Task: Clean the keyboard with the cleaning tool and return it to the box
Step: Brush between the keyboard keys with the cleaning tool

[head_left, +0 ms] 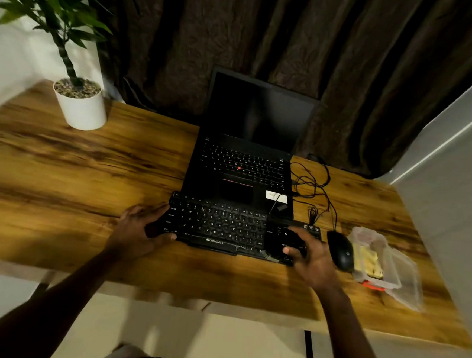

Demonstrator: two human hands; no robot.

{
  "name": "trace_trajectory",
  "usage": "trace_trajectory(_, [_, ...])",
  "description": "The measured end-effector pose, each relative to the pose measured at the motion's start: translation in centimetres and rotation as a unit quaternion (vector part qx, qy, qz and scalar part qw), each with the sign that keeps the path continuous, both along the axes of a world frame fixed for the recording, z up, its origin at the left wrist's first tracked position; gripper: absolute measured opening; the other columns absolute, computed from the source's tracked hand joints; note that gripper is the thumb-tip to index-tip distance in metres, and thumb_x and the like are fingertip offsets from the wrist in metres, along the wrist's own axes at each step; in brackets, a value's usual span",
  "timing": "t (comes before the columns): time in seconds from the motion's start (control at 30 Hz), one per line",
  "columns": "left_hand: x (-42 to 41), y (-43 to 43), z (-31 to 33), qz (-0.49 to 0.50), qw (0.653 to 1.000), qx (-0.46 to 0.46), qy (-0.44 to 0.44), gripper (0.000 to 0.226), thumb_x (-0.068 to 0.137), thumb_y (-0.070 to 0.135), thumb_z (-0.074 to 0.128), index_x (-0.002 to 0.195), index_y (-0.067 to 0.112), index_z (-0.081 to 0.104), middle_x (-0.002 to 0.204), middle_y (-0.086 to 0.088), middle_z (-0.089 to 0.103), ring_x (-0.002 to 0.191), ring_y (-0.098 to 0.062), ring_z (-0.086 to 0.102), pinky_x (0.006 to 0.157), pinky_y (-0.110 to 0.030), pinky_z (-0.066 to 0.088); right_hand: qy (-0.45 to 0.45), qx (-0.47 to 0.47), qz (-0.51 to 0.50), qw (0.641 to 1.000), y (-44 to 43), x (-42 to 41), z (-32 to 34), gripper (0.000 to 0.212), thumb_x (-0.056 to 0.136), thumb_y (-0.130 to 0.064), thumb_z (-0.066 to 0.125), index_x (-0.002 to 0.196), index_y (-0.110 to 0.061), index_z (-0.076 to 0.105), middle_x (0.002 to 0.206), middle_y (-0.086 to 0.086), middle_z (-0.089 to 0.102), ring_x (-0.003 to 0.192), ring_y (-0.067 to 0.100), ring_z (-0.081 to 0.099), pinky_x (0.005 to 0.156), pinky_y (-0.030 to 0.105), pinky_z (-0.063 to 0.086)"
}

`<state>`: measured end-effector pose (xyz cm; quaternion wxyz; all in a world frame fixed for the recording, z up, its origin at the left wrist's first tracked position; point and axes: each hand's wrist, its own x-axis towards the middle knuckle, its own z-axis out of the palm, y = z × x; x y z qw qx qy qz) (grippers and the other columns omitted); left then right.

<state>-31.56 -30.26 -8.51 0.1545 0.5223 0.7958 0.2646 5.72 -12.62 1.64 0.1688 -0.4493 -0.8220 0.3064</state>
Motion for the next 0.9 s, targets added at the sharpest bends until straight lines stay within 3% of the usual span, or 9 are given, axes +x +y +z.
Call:
trace_trajectory(0.07, [-0.1,0.0,-0.2,0.007,1.0,-0.005,-0.002,0.097,0.063,0.095,0.041,0.147,0.048,0.037,0.15,0.027,0.035,0.144,-0.024,0.028,0.116,-0.042,0.022,-0.01,0.018,-0.002,1.0,-0.1,-0.1,-0.2,0.045,0.091,-0.012,0.067,0.133,-0.026,0.055,0.114,0.001,0.062,0.081,-0.014,0.056,0.059,-0.003,0.041])
trace_trajectory(0.17, [-0.2,-0.3,-0.4,0.011,1.0,-0.007,-0.009,0.097,0.062,0.095,0.041,0.147,0.05,0.035,0.147,0.031,0.029,0.144,-0.024,0.026,0.115,-0.044,0.024,-0.013,0.004,0.017,1.0,-0.6,-1.8,-1.5,0.052,0.092,-0.023,0.066,0.126,-0.056,0.046,0.122,0.005,0.058,0.099,0.009,0.061,0.066,0.007,0.052])
trace_trajectory(0.23, [-0.2,-0.3,-0.4,0.005,1.0,-0.009,-0.005,0.099,0.062,0.098,0.038,0.148,0.05,0.033,0.152,0.026,0.032,0.144,-0.024,0.025,0.115,-0.046,0.024,-0.014,-0.015,0.042,0.999,-1.1,-3.5,-2.5,0.051,0.092,-0.029,0.065,0.122,-0.064,0.043,0.121,0.008,0.056,0.096,0.015,0.062,0.064,0.017,0.057])
trace_trajectory(0.3, [-0.1,0.0,-0.2,-0.001,1.0,-0.012,0.001,0.102,0.061,0.099,0.035,0.149,0.048,0.032,0.154,0.023,0.032,0.145,-0.024,0.025,0.116,-0.045,0.022,0.0,-0.023,0.058,0.998,-1.8,-4.8,-2.5,0.048,0.093,-0.029,0.064,0.124,-0.06,0.045,0.121,0.008,0.056,0.088,0.014,0.062,0.059,0.018,0.057])
trace_trajectory(0.4, [0.1,0.1,0.3,0.006,1.0,-0.009,-0.001,0.103,0.06,0.096,0.037,0.15,0.045,0.034,0.152,0.025,0.03,0.144,-0.024,0.026,0.116,-0.041,0.021,0.034,-0.028,0.057,0.997,-1.8,-4.6,-1.2,0.043,0.092,-0.024,0.065,0.123,-0.051,0.051,0.116,-0.001,0.061,0.098,0.012,0.065,0.069,0.02,0.06])
trace_trajectory(0.5, [0.0,-0.1,0.2,0.003,1.0,0.002,0.004,0.108,0.059,0.102,0.03,0.149,0.043,0.037,0.153,0.022,0.034,0.143,-0.024,0.028,0.115,-0.04,0.022,0.027,-0.015,0.019,0.999,-0.8,-2.1,-0.5,0.043,0.092,-0.019,0.066,0.123,-0.044,0.051,0.11,-0.004,0.063,0.1,0.009,0.063,0.067,0.009,0.054])
trace_trajectory(0.67, [0.0,0.0,0.0,0.007,1.0,0.0,-0.005,0.102,0.062,0.096,0.039,0.149,0.043,0.038,0.154,0.018,0.037,0.144,-0.024,0.029,0.115,-0.039,0.021,0.03,0.003,-0.007,1.0,-0.7,0.1,-0.4,0.044,0.09,-0.016,0.069,0.125,-0.037,0.053,0.11,-0.005,0.063,0.099,0.01,0.063,0.066,0.004,0.05])
trace_trajectory(0.83, [0.0,-0.1,-0.4,0.003,1.0,-0.012,0.002,0.104,0.062,0.099,0.035,0.15,0.044,0.037,0.154,0.022,0.034,0.143,-0.026,0.029,0.116,-0.044,0.024,-0.013,-0.012,0.046,0.999,-2.2,-4.2,-2.3,0.051,0.091,-0.031,0.066,0.124,-0.062,0.044,0.118,0.007,0.061,0.095,0.018,0.066,0.068,0.027,0.062])
trace_trajectory(0.9, [0.1,0.0,-0.1,0.007,1.0,-0.019,0.003,0.105,0.06,0.099,0.034,0.15,0.044,0.036,0.154,0.019,0.036,0.143,-0.027,0.029,0.115,-0.044,0.024,-0.012,-0.011,0.06,0.998,-2.9,-6.0,-2.2,0.05,0.093,-0.03,0.064,0.128,-0.06,0.044,0.118,0.006,0.059,0.093,0.016,0.066,0.067,0.027,0.062])
